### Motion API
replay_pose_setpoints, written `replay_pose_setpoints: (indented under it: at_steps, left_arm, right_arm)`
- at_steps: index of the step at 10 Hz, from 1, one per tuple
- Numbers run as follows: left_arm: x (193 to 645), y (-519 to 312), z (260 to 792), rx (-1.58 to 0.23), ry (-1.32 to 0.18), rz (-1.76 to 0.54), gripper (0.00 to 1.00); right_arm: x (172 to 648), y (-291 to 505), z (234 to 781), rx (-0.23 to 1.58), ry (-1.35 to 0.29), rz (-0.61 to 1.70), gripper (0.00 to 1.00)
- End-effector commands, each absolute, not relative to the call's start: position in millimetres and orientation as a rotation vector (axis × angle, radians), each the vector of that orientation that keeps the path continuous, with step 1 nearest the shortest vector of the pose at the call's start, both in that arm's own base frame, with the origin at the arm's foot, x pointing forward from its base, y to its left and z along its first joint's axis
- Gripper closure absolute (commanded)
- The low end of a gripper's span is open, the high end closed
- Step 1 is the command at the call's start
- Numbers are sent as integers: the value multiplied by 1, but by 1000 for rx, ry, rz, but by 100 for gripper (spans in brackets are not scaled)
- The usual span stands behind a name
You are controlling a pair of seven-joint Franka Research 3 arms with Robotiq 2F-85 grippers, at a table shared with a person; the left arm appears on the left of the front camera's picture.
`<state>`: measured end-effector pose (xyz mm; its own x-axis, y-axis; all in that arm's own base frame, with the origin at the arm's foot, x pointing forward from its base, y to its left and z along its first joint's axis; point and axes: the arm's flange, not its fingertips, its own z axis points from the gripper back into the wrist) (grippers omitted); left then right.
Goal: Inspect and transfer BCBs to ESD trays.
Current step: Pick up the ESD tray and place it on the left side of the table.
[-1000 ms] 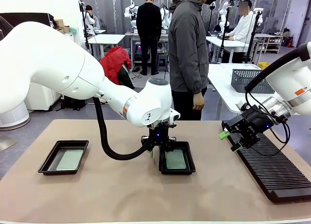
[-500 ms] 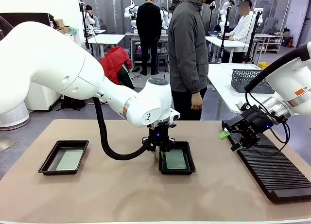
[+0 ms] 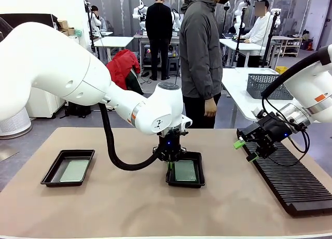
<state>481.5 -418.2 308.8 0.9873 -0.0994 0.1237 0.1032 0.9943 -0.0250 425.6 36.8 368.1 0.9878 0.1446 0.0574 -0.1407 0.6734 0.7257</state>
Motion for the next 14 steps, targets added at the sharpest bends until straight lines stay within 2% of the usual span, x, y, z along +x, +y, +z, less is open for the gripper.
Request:
replay_pose_setpoints:
  at_steps: [1, 9, 14]
  left_arm:
    - [478, -407, 312, -71, -118, -84, 100]
    - [476, -344, 328, -336, -142, -89, 100]
    - [472, -288, 346, -382, -163, -57, 100]
  right_arm:
    - [426, 36, 368, 811, 2, 158, 0]
    - [426, 36, 368, 811, 2, 158, 0]
    - [426, 36, 368, 811, 2, 158, 0]
